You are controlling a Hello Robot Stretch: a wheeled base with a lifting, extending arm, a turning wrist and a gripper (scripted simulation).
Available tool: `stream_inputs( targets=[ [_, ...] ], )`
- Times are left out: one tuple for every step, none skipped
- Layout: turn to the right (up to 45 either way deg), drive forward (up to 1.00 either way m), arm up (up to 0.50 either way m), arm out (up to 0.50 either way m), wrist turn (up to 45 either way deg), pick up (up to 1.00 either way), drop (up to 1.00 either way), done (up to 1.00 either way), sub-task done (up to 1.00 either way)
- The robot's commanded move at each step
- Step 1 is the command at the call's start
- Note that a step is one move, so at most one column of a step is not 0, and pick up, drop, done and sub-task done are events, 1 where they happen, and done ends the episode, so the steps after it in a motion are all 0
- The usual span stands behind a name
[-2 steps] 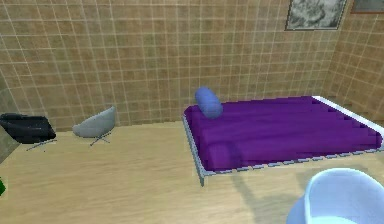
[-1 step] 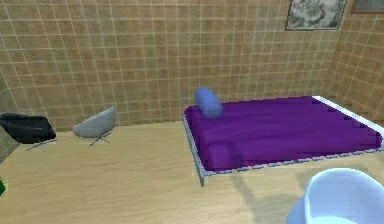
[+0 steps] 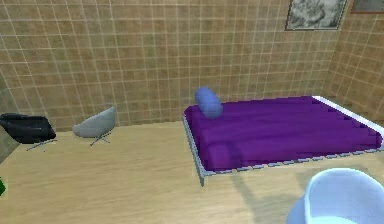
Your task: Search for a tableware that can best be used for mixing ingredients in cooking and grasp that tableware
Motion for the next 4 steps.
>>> stream_inputs(
  targets=[
    [0.0,0.0,-0.2,0.0,0.0,0.0,0.0,0.0,0.0],
    [0.0,0.0,0.0,0.0,0.0,1.0,0.0,0.0,0.0],
    [0.0,0.0,0.1,0.0,0.0,0.0,0.0,0.0,0.0],
    [0.0,0.0,0.0,0.0,0.0,0.0,0.0,1.0,0.0]
  ],
)
